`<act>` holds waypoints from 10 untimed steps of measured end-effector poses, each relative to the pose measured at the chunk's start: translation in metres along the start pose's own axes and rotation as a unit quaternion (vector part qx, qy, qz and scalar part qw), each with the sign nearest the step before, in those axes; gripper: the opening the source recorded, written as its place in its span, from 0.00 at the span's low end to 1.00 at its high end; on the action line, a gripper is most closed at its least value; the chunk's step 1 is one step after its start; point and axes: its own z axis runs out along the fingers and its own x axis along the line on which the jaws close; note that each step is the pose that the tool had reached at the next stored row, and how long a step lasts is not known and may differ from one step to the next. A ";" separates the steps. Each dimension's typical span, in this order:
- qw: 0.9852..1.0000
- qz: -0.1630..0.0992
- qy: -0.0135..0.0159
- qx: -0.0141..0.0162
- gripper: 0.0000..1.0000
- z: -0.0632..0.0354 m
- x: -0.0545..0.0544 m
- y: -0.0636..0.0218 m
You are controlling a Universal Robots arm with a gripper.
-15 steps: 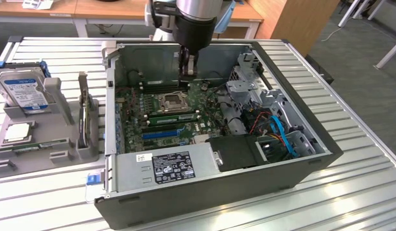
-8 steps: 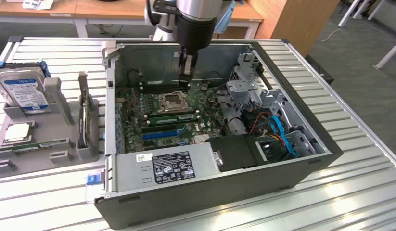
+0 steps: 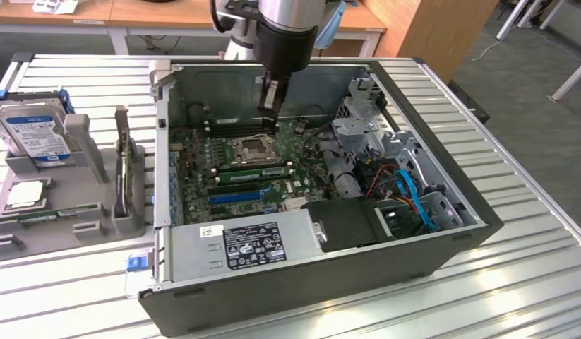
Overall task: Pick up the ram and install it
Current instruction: 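Press down the ram until it locks into place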
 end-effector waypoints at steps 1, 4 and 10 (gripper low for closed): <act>1.000 0.008 0.000 0.000 0.10 0.0001 0.000 0.0000; 0.999 0.034 -0.001 0.001 0.10 0.0002 0.000 0.0000; 0.997 0.083 -0.004 0.003 0.10 0.0006 0.000 0.0000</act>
